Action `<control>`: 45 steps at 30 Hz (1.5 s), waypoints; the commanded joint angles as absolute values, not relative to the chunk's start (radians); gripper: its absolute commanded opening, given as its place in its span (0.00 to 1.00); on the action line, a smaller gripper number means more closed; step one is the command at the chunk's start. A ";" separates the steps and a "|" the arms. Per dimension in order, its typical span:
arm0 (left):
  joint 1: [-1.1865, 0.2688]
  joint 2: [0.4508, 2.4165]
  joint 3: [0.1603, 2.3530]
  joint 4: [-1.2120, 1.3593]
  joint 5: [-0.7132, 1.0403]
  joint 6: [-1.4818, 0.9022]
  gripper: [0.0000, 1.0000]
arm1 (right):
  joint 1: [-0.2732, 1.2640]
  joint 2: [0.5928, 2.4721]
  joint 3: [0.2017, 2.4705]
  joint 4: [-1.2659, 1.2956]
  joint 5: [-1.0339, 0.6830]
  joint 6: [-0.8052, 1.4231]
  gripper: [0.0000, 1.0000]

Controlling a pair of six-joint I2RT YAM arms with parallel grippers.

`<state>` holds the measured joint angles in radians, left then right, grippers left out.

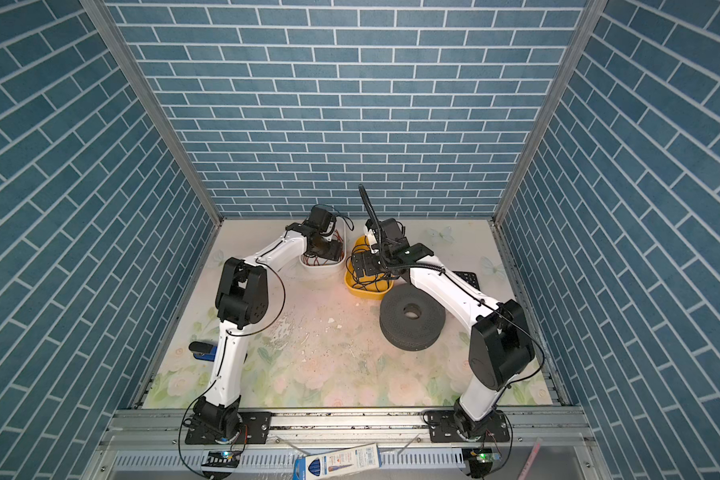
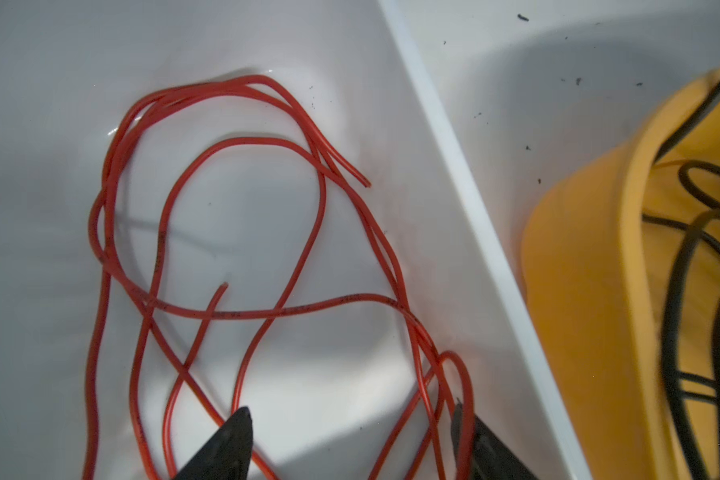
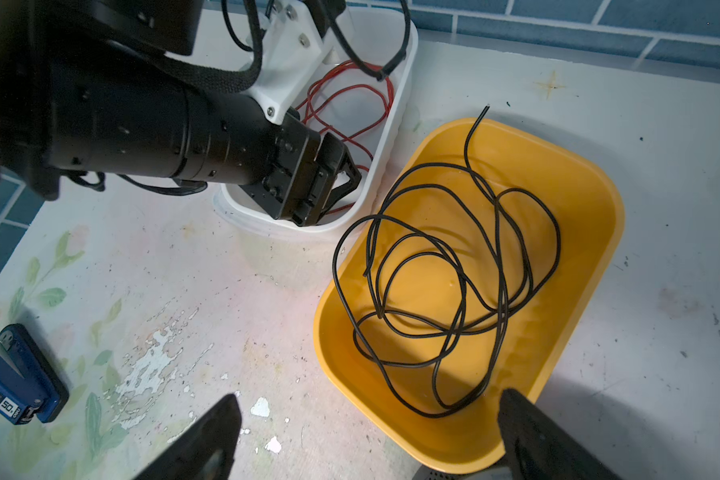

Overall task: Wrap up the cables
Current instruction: 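Lower the left gripper into the white tub and grasp the red cable, then lift the red cable up out of the white tub with the left gripper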

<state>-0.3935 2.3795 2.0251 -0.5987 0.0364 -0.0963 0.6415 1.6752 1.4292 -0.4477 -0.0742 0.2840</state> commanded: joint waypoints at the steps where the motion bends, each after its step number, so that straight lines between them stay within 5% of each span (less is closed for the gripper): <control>1: -0.399 2.442 2.059 -0.647 -0.008 -0.081 0.75 | 0.647 1.665 1.408 -0.441 -0.081 0.296 0.97; 9: -0.399 2.494 2.096 -0.667 -0.038 -0.087 0.66 | 0.647 1.664 1.402 -0.445 -0.072 0.290 0.97; 19: -0.398 2.463 2.097 -0.637 -0.059 -0.064 0.10 | 0.648 1.642 1.372 -0.440 -0.034 0.287 0.96; 21: -0.396 2.451 2.097 -0.634 -0.061 -0.054 0.05 | 0.647 1.623 1.349 -0.432 -0.019 0.288 0.96; 45: -0.415 2.121 2.188 -0.705 -0.079 -0.020 0.00 | 0.648 1.425 1.125 -0.386 0.098 0.371 0.86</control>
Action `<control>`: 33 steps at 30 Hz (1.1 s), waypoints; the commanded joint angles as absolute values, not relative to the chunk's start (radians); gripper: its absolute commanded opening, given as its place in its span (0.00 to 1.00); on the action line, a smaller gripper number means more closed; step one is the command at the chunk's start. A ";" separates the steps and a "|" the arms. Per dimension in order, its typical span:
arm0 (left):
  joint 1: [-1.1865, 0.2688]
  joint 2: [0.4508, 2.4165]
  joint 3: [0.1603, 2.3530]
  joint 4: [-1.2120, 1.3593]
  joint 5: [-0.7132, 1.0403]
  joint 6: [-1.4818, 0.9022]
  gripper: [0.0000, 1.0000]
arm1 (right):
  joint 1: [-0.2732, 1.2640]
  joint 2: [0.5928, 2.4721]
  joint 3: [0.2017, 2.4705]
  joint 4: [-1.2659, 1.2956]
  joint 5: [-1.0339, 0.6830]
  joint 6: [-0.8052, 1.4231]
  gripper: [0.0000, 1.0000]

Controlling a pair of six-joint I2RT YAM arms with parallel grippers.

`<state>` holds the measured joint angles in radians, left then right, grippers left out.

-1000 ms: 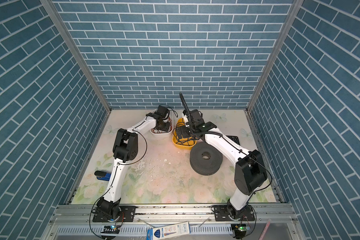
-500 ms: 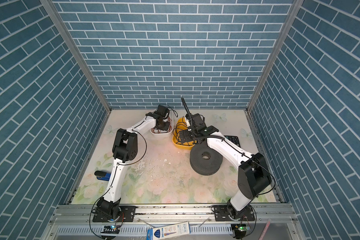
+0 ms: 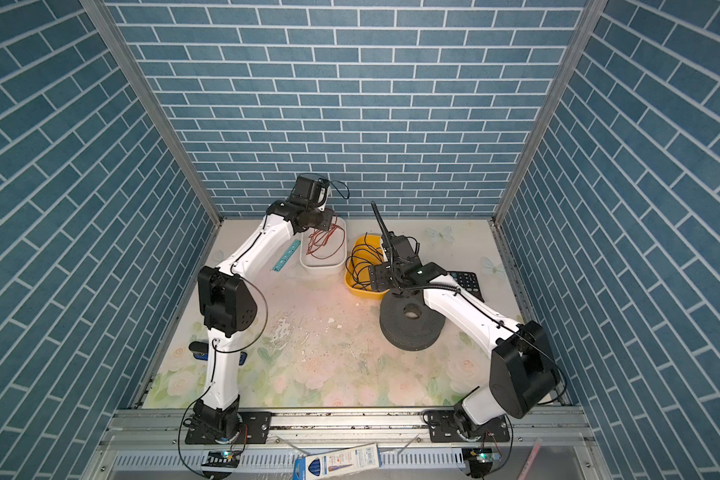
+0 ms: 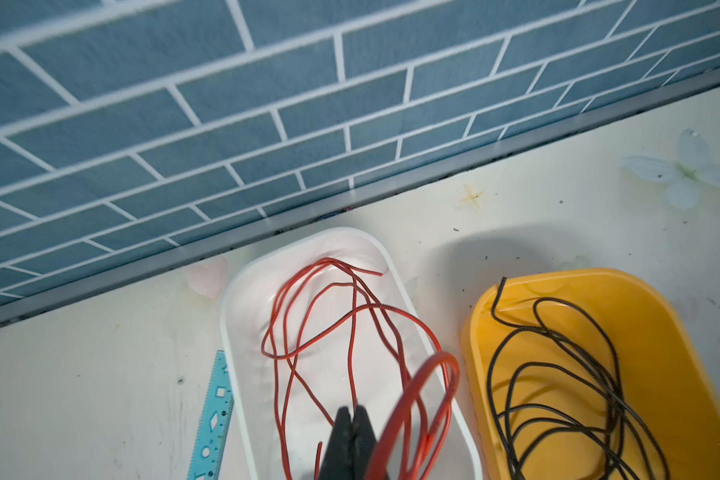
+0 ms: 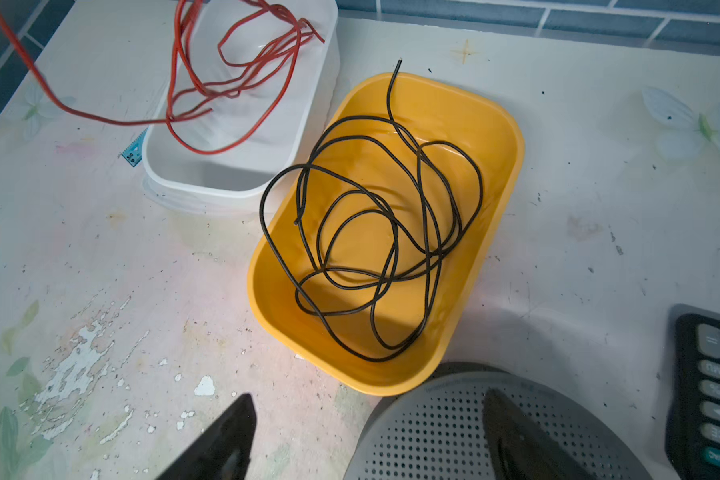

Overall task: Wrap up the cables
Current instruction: 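Lift the red cable up out of the white tub with the left gripper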

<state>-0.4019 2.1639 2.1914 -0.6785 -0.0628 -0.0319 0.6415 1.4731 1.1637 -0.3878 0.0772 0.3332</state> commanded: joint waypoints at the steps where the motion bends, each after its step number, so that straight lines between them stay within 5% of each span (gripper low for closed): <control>1: -0.418 2.102 2.185 -0.705 -0.081 -0.020 0.00 | 0.646 1.413 1.117 -0.391 0.091 0.371 0.87; 20: -0.512 1.926 2.309 -0.874 -0.192 0.002 0.00 | 0.649 1.440 1.068 -0.172 -0.184 0.366 0.99; 29: -0.563 2.033 2.660 -1.146 -0.209 -0.007 0.00 | 0.688 1.514 1.103 0.109 -0.203 0.377 0.99; 33: -0.587 2.171 3.020 -1.339 -0.220 -0.009 0.00 | 0.712 1.516 1.105 0.202 -0.159 0.347 0.99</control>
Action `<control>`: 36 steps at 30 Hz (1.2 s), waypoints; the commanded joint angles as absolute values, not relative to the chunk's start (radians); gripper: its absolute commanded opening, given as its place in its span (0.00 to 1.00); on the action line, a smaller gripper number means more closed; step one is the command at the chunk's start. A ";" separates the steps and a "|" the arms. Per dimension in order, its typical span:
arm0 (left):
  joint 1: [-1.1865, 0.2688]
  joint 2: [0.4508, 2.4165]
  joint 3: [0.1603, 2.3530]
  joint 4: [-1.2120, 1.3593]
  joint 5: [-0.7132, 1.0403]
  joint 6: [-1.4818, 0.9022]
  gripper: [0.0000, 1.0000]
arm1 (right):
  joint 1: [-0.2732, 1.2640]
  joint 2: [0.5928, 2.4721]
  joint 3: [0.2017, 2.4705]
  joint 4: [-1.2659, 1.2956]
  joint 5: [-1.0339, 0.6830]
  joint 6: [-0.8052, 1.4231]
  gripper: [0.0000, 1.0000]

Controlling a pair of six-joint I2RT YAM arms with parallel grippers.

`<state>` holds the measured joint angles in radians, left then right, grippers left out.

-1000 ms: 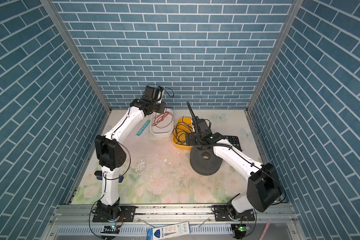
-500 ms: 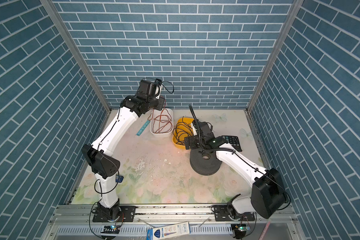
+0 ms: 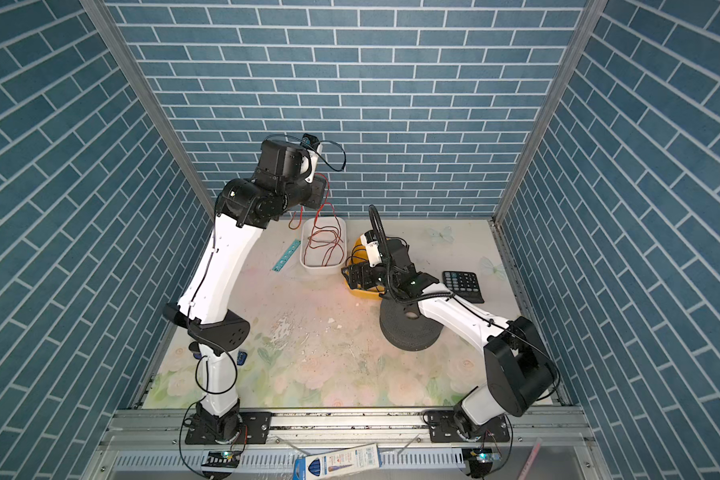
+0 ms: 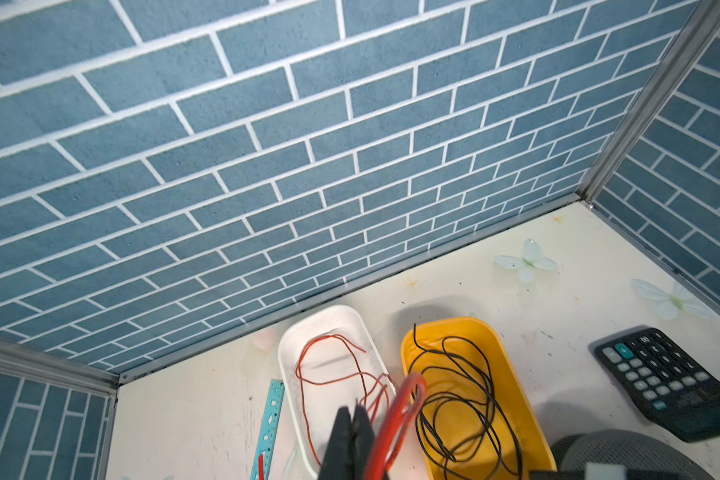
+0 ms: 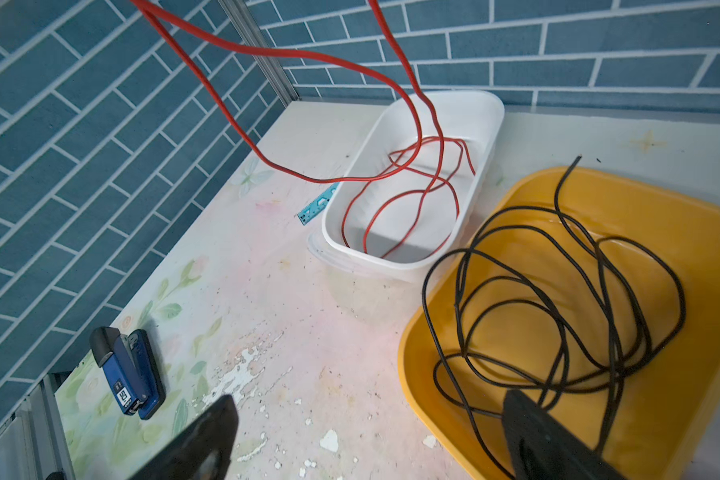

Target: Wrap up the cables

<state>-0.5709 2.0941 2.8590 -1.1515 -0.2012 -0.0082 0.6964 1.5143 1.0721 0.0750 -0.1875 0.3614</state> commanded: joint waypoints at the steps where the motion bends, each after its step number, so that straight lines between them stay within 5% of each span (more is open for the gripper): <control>1: -0.590 2.175 3.045 -1.350 -0.228 -0.018 0.00 | 0.717 1.519 1.110 0.213 -0.143 0.335 0.99; 22: -0.617 1.994 2.837 -1.385 -0.197 -0.031 0.00 | 0.716 1.798 1.417 0.239 -0.075 0.160 0.99; 30: -0.617 1.870 2.665 -1.446 -0.213 -0.058 0.00 | 0.703 1.891 1.501 0.257 -0.191 0.144 0.98; 36: -0.617 1.789 2.579 -1.480 -0.167 -0.101 0.00 | 0.703 1.952 1.545 0.251 -0.267 0.162 0.82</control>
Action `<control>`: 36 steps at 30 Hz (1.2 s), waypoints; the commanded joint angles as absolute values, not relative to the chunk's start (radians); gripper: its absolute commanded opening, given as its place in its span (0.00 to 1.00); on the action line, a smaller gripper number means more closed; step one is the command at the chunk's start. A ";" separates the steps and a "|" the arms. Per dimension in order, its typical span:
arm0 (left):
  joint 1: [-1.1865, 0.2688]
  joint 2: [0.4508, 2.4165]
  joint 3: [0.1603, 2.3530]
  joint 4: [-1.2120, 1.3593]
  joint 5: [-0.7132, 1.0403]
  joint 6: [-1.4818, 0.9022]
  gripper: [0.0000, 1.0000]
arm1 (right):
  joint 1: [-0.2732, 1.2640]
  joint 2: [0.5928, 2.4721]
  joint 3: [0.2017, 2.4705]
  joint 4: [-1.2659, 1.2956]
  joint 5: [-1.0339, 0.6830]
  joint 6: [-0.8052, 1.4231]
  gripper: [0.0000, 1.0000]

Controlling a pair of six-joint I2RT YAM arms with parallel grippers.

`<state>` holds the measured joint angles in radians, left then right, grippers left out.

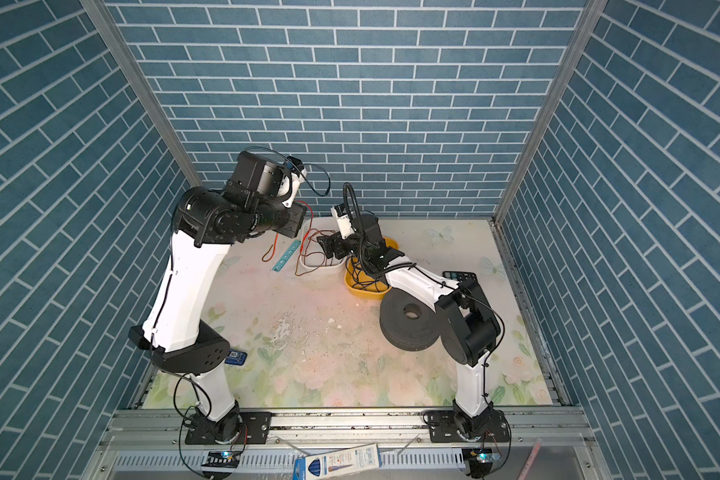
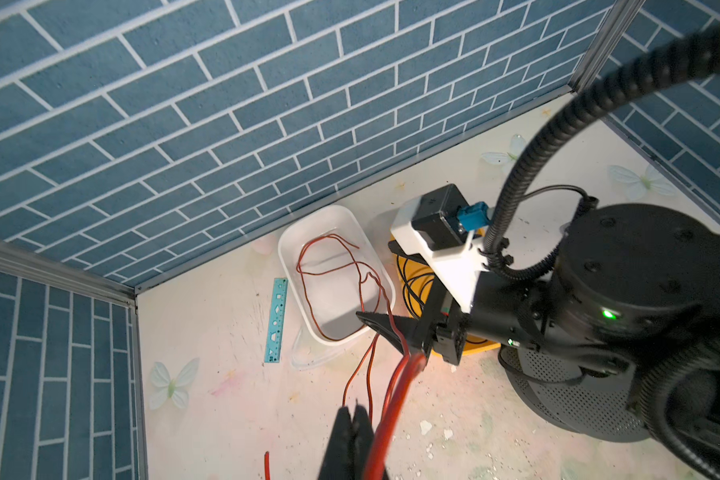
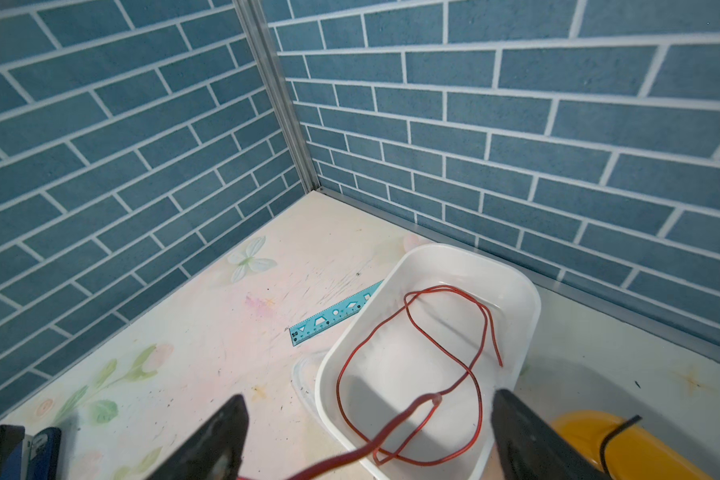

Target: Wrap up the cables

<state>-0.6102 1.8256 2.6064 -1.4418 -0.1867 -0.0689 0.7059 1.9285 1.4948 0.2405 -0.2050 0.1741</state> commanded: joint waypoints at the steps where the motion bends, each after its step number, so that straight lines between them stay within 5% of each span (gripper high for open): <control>1: -0.617 1.771 2.561 -1.485 -0.165 -0.105 0.00 | 0.703 1.957 1.546 0.255 -0.277 0.165 0.76; 3: -0.617 1.733 2.521 -1.489 -0.169 -0.109 0.00 | 0.702 1.959 1.543 0.257 -0.293 0.167 0.60; 7: -0.618 1.666 2.448 -1.510 -0.234 -0.116 0.00 | 0.703 1.926 1.526 0.240 -0.311 0.183 0.12; 9: -0.618 1.624 2.390 -1.507 -0.241 -0.141 0.00 | 0.706 1.892 1.519 0.204 -0.331 0.198 0.02; 15: -0.615 1.365 1.877 -1.218 -0.248 -0.205 0.00 | 0.748 1.752 1.513 -0.026 -0.365 0.263 0.00; 23: -0.546 1.240 1.532 -1.019 -0.159 -0.270 0.00 | 0.825 1.620 1.442 -0.261 -0.401 0.315 0.00; 24: -0.537 1.226 1.494 -0.998 -0.150 -0.276 0.00 | 0.827 1.613 1.434 -0.282 -0.380 0.323 0.05; 28: -0.516 1.193 1.380 -0.948 -0.124 -0.297 0.00 | 0.824 1.603 1.438 -0.355 -0.269 0.327 0.55; 30: -0.507 1.181 1.326 -0.926 -0.103 -0.307 0.00 | 0.815 1.627 1.475 -0.396 -0.244 0.325 0.71; 36: -0.480 1.136 1.214 -0.887 -0.062 -0.323 0.00 | 0.756 1.763 1.630 -0.484 -0.257 0.341 0.85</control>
<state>-0.4946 1.1698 1.2442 -0.9352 -0.0940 -0.3023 0.7815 1.7157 1.5440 -0.4137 -0.2729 0.3183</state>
